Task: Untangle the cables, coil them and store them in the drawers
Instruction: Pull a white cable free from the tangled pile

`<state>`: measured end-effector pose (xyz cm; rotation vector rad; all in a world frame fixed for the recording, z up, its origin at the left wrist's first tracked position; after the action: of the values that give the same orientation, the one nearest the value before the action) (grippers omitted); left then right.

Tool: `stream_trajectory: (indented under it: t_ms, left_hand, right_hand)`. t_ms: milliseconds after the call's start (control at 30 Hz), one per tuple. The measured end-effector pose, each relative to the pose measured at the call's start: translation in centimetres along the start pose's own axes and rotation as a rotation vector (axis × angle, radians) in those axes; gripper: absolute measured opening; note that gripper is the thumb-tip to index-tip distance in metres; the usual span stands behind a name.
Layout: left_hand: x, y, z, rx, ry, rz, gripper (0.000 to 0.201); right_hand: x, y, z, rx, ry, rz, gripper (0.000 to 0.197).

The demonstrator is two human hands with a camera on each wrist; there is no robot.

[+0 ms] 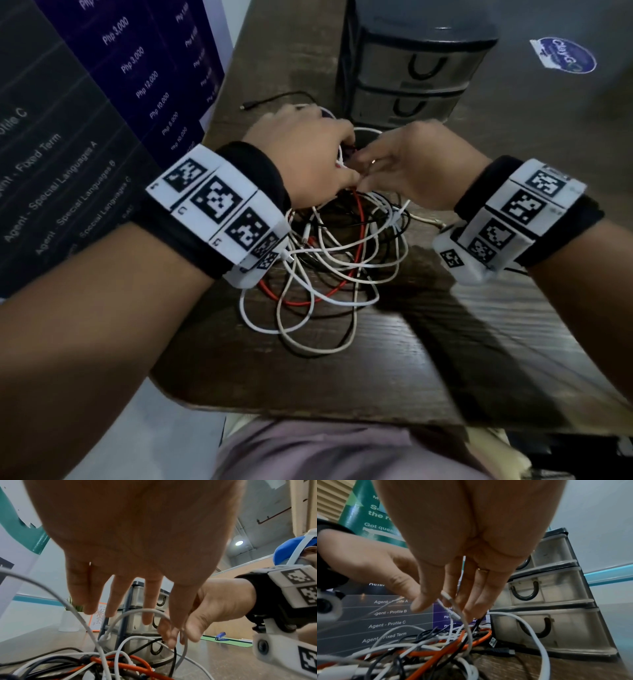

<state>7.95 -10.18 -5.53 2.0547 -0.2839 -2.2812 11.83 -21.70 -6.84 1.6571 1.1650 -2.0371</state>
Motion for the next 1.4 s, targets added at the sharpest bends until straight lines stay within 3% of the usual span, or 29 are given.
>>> stream_trajectory:
  t_ms: [100,267,400,533,600,700,867,1000,1100,1233,1400]
  left_hand:
    - [0.3,-0.2,-0.3,0.016,-0.001,-0.034,0.049]
    - [-0.3,0.1,-1.6,0.036,0.053,0.122,0.034]
    - [-0.2,-1.0,-3.1,-0.057,0.015,0.307,0.035]
    - [-0.1,-1.7,-4.0,-0.104,0.058,0.361,0.030]
    - [0.5,-2.0,-4.4,-0.109,0.065,0.329,0.035]
    - [2.0,-2.4,-5.3,-0.101,0.031,0.248,0.039]
    - [3.5,-3.1,-5.7,-0.103,-0.015,0.256,0.005]
    - [2.6,-3.1,-5.3,-0.062,0.055,0.314,0.006]
    - [2.8,-3.2,-5.1,-0.052,0.022,0.323,0.006]
    - [2.5,-3.4,-4.7,-0.062,0.033,0.399,0.004]
    - [2.2,-3.0,-4.3,-0.050,0.095,0.401,0.021]
  right_hand:
    - [-0.7,0.5,-0.1,0.074,-0.019,0.026,0.025]
    - [-2.4,2.6,-0.8,0.234,0.164,0.120,0.015]
    - [-1.1,4.9,-1.7,0.386,0.109,0.184,0.021]
    - [0.0,6.2,-1.7,0.468,0.097,0.096,0.027]
    - [-0.3,5.9,-1.5,0.458,0.138,0.046,0.031]
    - [-1.5,4.8,-1.2,0.386,0.227,-0.043,0.016]
    - [-3.5,2.2,-0.5,0.248,0.282,-0.152,0.019]
    - [-4.4,1.3,0.1,0.196,0.378,-0.213,0.024]
    - [-5.2,1.0,0.6,0.152,0.475,-0.271,0.031]
    - [-5.9,0.9,1.1,0.148,0.564,-0.259,0.026]
    - [-6.2,-0.1,0.3,0.138,0.541,-0.125,0.025]
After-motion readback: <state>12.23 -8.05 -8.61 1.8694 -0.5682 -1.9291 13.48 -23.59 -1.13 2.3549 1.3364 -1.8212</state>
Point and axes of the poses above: each hand's wrist, its own z-axis away from the middle knuckle, its own x-axis out of the palm, y = z × x, the point moved 7 cm from there along -z, towards the middle knuckle, and after that the axes turned 3 degrees about z, right-handed, at the moved point
